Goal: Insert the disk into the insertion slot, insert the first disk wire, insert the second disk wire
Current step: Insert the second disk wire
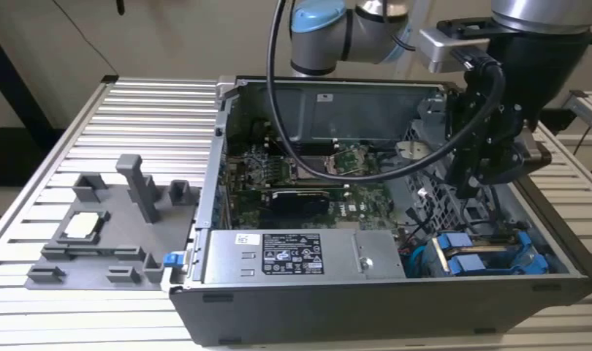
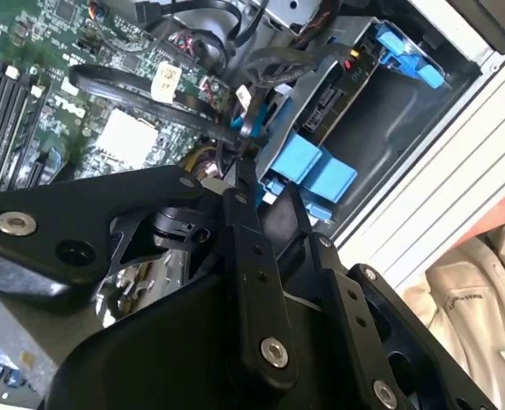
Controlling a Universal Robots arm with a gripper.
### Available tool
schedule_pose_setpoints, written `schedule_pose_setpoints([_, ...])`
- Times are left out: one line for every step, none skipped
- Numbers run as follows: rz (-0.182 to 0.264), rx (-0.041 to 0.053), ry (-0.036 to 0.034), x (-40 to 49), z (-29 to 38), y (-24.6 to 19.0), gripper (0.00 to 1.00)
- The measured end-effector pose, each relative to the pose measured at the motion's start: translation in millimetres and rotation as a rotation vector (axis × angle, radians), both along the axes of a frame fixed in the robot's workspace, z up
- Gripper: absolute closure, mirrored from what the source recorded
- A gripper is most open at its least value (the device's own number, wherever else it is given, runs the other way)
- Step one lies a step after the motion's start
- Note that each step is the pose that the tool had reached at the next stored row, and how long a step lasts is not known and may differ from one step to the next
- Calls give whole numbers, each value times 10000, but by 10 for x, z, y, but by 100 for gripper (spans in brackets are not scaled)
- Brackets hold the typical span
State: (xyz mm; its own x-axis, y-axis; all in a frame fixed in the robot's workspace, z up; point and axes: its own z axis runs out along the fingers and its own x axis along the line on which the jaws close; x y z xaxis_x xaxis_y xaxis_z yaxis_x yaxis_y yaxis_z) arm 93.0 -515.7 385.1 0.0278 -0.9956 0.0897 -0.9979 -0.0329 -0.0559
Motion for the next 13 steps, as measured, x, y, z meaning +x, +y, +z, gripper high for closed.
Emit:
schedule_pose_setpoints([2,-25,-44,-7,-9,11,67])
schedule_pose_setpoints([2,-70,-69,-14,-18,22,67])
schedule_pose_setpoints([1,-101,-96,-20,-28,31,67])
schedule_pose_setpoints([1,-108,-131,-26,-40,37,67])
schedule_pose_setpoints([1,-105,-167,-31,-53,40,67])
schedule_pose_setpoints([1,-106,-204,-35,-65,43,67])
schedule_pose_setpoints([1,-110,-227,-36,-72,44,67])
schedule_pose_setpoints([4,-133,-230,-36,-76,45,67])
schedule_pose_setpoints([5,-150,-231,-35,-79,45,67])
schedule_pose_setpoints([5,-158,-231,-36,-81,45,67])
schedule_pose_setpoints([4,-163,-231,-37,-82,45,67])
schedule_pose_setpoints([4,-165,-232,-36,-84,45,67])
schedule_pose_setpoints([5,-163,-238,-36,-87,45,67])
